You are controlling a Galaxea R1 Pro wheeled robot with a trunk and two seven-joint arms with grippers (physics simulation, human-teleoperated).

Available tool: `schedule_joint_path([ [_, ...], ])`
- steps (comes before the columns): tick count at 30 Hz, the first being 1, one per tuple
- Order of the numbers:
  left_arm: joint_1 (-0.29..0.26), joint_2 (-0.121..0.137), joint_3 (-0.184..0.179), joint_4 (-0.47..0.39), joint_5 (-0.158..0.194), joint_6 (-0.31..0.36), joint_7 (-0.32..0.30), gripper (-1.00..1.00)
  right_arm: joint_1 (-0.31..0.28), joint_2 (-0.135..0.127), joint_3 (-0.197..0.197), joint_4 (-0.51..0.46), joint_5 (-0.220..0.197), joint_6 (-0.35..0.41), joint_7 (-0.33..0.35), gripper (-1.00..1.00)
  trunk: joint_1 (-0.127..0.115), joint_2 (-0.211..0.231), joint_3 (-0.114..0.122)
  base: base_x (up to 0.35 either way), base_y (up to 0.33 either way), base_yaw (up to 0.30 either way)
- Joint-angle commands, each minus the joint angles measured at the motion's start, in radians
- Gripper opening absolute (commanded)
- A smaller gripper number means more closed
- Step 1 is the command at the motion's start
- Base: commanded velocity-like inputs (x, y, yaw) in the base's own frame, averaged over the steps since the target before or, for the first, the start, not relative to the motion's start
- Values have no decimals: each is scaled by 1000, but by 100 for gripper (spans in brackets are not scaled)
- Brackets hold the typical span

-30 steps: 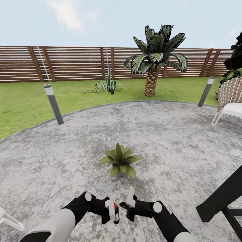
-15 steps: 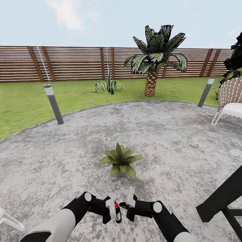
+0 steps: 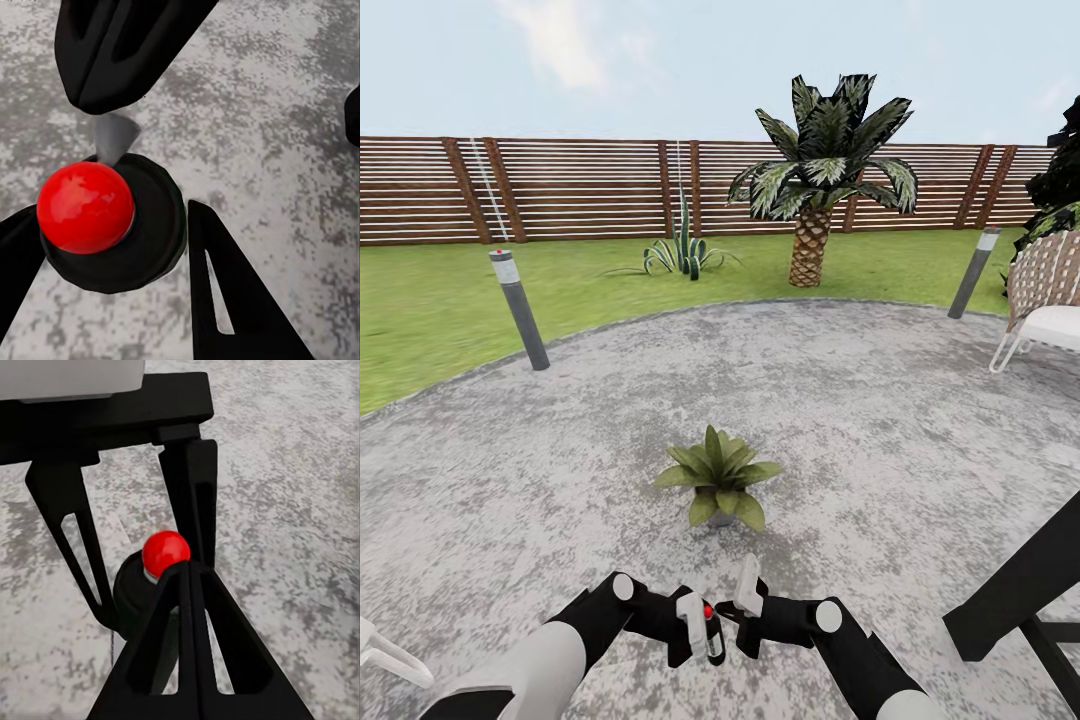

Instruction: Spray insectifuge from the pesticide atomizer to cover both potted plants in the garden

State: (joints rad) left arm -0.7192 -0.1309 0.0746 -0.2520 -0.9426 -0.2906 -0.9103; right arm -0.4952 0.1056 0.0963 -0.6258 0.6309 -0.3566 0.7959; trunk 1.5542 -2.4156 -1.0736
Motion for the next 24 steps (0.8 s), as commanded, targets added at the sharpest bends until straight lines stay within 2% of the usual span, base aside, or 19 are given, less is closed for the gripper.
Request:
schedule_joint_path([
  [1,0,-1,8,-1,-9,-4,-4,-100,0,0,-1,-1,9,-5,0,-100,0,0,-1,0,0,0],
  [14,0,-6,9,-1,-8,-2,-4,-100,0,0,-1,0,9,-5,0,-100,0,0,-1,0,0,0],
  [22,2,7,1,0,-15,-2,-3,-100,0,0,-1,-1,9,-5,0,-100,0,0,-1,0,0,0],
  [24,5,19,-2,0,-22,-2,-2,-100,0,0,-1,-2,9,-5,0,-100,0,0,-1,0,0,0],
])
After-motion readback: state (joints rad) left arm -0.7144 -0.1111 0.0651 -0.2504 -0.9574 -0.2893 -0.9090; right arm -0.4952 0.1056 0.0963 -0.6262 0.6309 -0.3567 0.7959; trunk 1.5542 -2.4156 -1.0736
